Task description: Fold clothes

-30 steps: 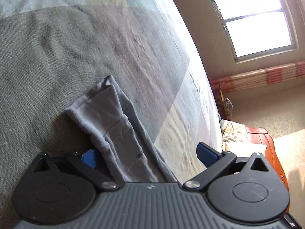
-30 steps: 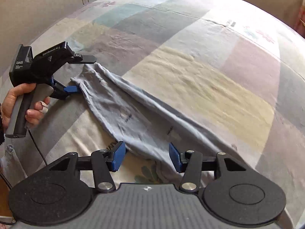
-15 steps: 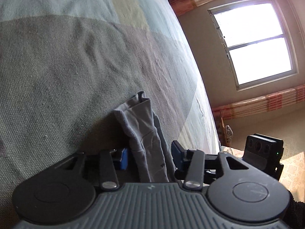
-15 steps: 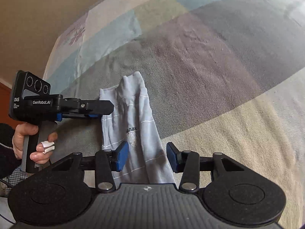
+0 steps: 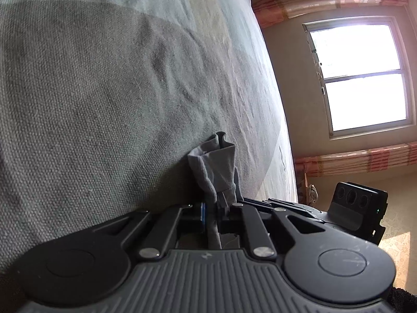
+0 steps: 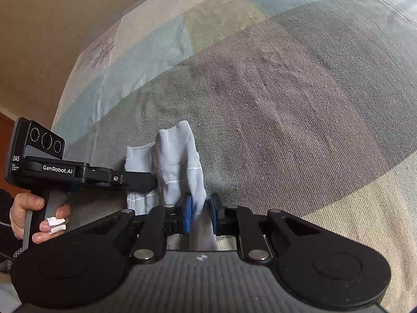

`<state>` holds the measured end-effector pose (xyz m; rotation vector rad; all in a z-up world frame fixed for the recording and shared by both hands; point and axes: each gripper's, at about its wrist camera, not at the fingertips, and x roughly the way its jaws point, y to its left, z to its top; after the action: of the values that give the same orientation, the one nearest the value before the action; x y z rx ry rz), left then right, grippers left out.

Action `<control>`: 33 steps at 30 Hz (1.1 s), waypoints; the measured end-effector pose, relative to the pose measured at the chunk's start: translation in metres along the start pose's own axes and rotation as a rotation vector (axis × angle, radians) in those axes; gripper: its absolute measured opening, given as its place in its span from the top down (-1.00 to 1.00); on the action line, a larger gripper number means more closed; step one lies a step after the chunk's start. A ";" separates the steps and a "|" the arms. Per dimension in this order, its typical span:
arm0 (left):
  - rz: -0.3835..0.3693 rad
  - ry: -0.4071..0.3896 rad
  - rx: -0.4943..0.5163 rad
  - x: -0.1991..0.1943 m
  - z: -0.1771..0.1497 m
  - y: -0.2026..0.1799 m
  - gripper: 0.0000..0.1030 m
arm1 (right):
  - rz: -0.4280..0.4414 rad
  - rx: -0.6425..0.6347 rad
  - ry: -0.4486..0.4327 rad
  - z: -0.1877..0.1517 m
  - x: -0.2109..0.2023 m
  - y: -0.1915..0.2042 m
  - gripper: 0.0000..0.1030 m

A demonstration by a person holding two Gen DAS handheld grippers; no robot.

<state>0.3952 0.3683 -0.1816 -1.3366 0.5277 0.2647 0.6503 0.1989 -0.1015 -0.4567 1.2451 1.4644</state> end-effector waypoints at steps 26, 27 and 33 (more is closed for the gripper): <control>0.130 0.149 0.409 0.058 0.043 -0.091 0.76 | -0.319 0.215 -0.260 -0.029 -0.104 -0.058 0.51; 0.149 0.137 0.435 0.051 0.042 -0.092 0.75 | -0.333 0.232 -0.264 -0.040 -0.110 -0.057 0.50; 0.225 0.048 0.575 0.017 0.038 -0.112 0.72 | -0.419 0.288 -0.181 -0.120 -0.129 -0.046 0.50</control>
<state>0.4710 0.3780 -0.0901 -0.7268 0.7321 0.2412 0.6913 0.0259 -0.0605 -0.3549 1.1128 0.9341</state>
